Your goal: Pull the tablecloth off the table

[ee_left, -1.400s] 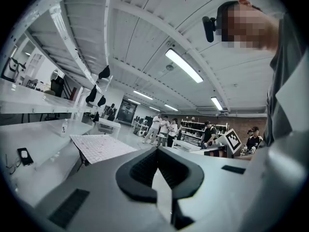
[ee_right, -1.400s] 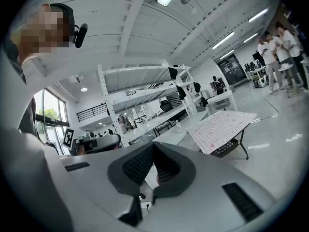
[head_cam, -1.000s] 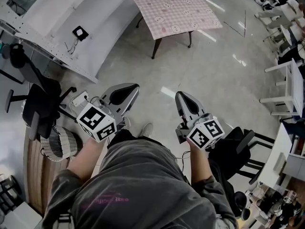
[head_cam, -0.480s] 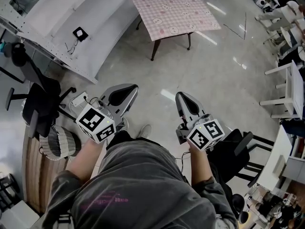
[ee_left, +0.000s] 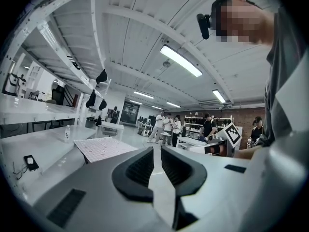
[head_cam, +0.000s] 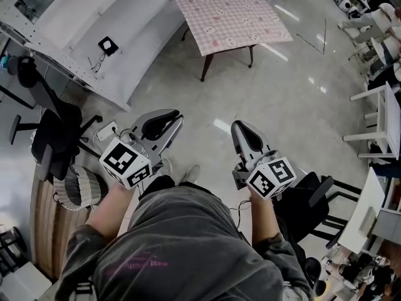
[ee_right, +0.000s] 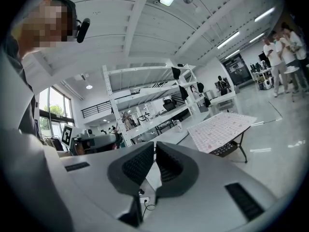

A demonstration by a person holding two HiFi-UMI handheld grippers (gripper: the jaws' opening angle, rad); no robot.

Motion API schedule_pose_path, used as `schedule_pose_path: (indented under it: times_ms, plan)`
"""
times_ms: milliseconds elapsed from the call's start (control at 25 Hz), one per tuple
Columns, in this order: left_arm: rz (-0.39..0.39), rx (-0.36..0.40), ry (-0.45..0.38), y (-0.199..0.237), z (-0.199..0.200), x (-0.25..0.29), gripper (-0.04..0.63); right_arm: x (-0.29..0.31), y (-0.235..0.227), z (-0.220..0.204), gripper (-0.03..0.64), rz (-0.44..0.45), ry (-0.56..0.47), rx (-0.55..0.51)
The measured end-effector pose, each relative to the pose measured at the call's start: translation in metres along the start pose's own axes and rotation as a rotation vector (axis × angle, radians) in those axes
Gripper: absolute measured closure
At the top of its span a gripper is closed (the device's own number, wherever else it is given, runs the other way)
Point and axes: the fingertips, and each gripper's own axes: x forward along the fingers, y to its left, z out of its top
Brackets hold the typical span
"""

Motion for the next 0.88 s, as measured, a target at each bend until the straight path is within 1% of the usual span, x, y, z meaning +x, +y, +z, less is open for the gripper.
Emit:
schedule_pose_path:
  times_ms: [280, 520, 880]
  plan:
    - [-0.005, -0.008, 0.010, 0.013, 0.000, -0.004, 0.529, 0.010, 0.002, -0.002, 0.585, 0.004, 0.006, 0.008]
    - [-0.013, -0.009, 0.009, 0.028, 0.004, -0.006, 0.525, 0.024, 0.006, 0.000, 0.562, -0.010, 0.009, 0.016]
    - [-0.022, -0.018, 0.007, 0.048, 0.007, -0.012, 0.497, 0.042, 0.013, 0.006, 0.534, -0.019, 0.012, -0.009]
